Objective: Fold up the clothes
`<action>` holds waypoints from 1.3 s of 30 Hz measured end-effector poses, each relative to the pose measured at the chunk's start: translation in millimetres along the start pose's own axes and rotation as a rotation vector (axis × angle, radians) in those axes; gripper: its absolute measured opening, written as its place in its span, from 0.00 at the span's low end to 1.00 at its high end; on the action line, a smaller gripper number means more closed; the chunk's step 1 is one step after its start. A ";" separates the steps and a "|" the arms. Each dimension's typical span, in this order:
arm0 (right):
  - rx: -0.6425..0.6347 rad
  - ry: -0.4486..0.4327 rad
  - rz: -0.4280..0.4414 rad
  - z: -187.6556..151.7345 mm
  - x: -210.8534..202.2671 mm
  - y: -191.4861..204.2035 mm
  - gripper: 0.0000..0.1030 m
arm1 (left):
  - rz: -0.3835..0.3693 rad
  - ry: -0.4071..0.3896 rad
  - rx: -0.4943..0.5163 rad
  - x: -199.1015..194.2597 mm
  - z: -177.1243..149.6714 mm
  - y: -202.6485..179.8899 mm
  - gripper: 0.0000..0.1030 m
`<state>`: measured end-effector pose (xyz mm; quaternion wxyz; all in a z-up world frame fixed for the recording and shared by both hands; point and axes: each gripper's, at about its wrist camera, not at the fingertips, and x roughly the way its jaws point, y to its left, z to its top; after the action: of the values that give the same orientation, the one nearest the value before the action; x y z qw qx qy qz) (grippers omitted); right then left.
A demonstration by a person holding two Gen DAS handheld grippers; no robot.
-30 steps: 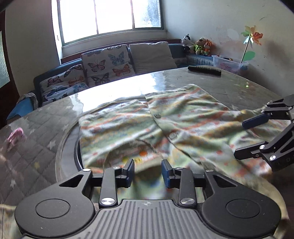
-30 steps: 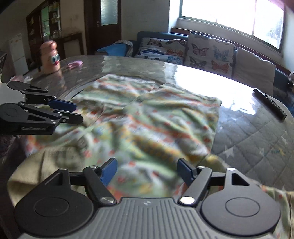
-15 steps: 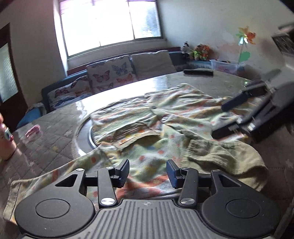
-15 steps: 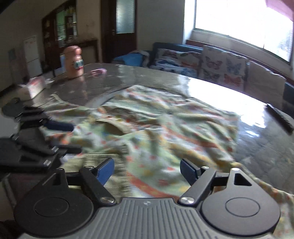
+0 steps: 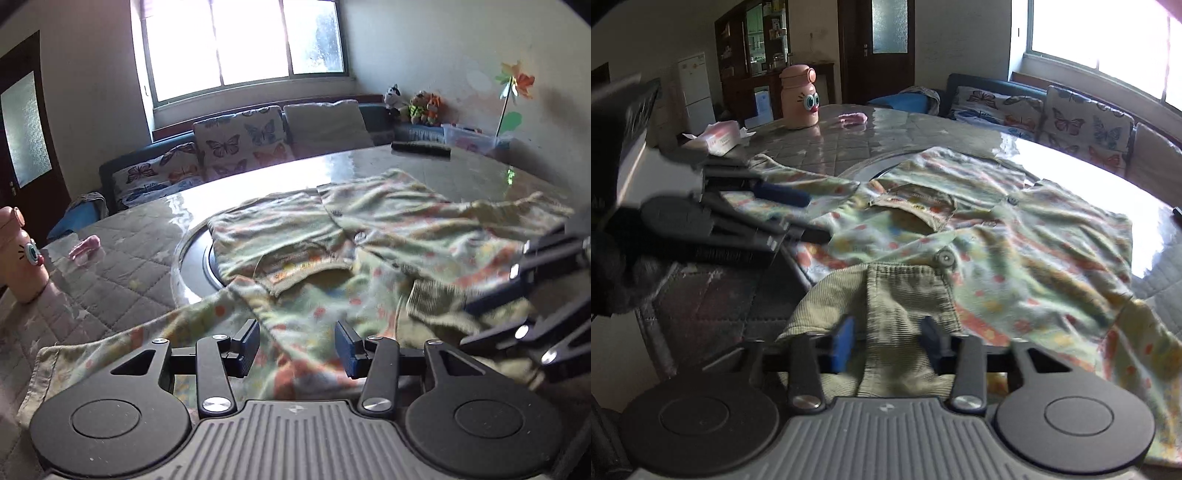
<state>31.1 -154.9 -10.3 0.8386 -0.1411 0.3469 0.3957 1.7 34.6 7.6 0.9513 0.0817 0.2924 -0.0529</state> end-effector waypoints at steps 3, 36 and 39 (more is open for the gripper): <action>0.045 -0.016 0.005 0.3 -6.2 -5.1 0.05 | -0.017 -0.015 0.012 7.7 9.5 -4.4 0.47; 0.251 -0.088 0.027 14.9 -10.4 -49.5 0.09 | -0.173 -0.051 0.199 -3.6 -10.3 -56.6 0.47; 0.142 -0.053 -0.023 8.3 0.7 -34.6 0.10 | -0.154 -0.071 0.177 -13.1 -6.0 -44.0 0.47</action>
<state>61.7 -172.6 -6.2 0.8599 -0.0746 0.3501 0.3640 -18.9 -6.8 4.7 0.9433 0.1406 0.2581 -0.1540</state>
